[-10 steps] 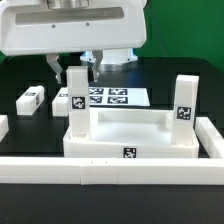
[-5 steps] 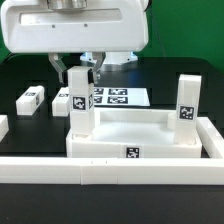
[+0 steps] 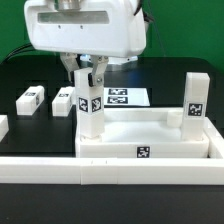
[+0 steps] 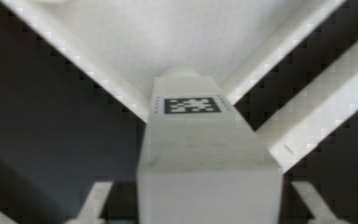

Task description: Assemble desk

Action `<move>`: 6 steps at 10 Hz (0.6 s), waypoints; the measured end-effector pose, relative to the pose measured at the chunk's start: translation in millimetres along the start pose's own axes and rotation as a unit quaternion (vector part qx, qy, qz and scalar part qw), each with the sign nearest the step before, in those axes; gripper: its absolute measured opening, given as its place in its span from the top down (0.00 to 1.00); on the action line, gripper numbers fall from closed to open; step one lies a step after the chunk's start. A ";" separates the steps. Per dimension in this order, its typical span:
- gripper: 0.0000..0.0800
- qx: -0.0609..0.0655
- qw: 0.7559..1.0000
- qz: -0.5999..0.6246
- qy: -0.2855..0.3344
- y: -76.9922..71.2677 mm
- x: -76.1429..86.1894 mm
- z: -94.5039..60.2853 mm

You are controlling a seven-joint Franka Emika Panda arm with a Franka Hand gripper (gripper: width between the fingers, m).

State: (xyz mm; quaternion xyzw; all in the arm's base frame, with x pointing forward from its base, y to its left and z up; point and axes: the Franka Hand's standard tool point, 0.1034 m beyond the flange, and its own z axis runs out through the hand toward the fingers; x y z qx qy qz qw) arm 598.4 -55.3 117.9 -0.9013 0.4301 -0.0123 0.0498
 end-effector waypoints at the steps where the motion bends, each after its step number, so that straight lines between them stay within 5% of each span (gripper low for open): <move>1: 0.64 0.000 0.998 0.058 -0.002 -0.3 -1.0 0.2; 6: 0.64 0.010 0.981 0.193 -0.014 0.7 -0.1 0.8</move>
Offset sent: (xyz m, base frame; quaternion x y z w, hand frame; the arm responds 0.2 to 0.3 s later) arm -0.0028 -0.0030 -0.0077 -0.0217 -0.0451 0.2071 0.9770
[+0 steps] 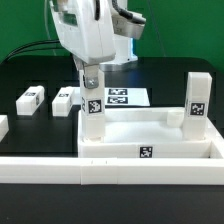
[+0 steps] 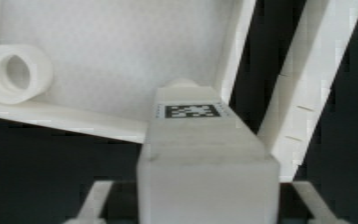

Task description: Assemble desk

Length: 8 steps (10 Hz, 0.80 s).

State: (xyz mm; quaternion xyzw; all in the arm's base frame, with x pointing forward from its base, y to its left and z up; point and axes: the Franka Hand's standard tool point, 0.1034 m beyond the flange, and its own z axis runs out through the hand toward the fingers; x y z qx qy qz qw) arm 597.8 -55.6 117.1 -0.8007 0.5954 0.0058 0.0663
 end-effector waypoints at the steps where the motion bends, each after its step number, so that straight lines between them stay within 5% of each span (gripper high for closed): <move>1: 0.64 -0.001 1.000 -0.024 0.001 0.2 0.6 0.2; 3: 0.24 0.000 0.996 -0.089 0.002 -2.3 0.8 0.3; 8: 0.19 -0.007 0.960 -0.281 -0.002 -1.5 -0.5 0.2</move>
Offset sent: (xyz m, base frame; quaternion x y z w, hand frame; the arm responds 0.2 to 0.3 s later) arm 0.0000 0.0000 0.0000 0.0000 0.0000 -0.1296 0.9916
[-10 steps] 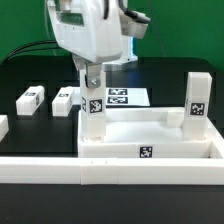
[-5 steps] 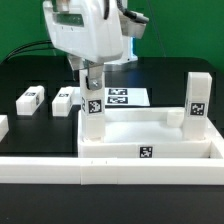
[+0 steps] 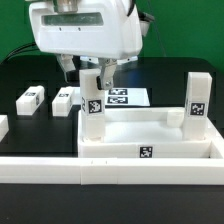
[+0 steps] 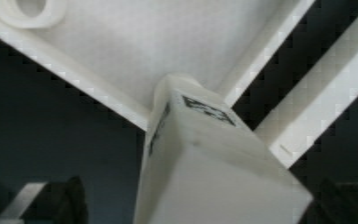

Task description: Assemble desk

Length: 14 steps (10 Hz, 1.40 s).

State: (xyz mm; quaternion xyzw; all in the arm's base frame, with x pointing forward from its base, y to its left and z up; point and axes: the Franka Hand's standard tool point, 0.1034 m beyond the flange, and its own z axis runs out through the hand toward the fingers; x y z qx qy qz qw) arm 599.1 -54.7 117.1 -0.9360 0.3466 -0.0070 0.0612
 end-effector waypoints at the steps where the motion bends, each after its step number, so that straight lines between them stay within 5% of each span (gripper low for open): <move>1: 0.19 0.000 0.998 -0.062 0.002 -0.7 1.1 -0.9; 6: 0.19 -0.002 0.956 -0.294 -0.001 -2.6 -3.2 1.9; 9: 0.19 -0.016 0.910 -0.414 -0.002 -4.0 -4.6 2.7; 11: 0.51 -0.017 0.884 -0.467 -0.003 -2.0 -3.4 3.0; 14: 0.64 -0.017 0.888 -0.460 -0.003 -1.5 -3.2 3.1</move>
Offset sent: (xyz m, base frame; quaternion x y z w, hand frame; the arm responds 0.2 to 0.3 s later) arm -0.0020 0.0104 -0.0019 0.0107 -0.0006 -0.2447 0.9695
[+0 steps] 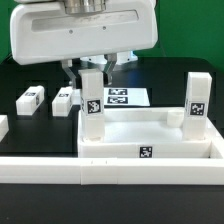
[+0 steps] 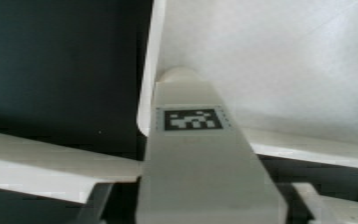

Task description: Assemble desk

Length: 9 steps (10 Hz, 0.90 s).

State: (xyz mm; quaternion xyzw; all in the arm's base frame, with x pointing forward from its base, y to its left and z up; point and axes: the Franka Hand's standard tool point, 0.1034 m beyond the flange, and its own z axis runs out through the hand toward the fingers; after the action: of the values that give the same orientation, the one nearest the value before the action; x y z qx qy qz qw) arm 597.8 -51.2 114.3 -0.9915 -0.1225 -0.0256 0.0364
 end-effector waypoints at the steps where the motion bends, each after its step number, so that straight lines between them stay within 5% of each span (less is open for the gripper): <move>1: 0.64 0.000 1.000 0.007 0.000 0.1 0.0 0.0; 5: 0.64 -0.001 0.991 0.132 0.002 -0.1 0.5 0.1; 9: 0.64 -0.001 0.940 0.342 0.001 1.2 -0.2 0.9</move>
Offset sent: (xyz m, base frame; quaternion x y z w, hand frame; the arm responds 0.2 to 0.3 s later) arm 0.0000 0.0000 0.0000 0.0000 0.0000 0.1296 0.9916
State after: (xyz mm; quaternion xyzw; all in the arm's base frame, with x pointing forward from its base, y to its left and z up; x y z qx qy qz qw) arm 598.0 -52.3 113.3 -0.9736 0.2240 -0.0126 0.0424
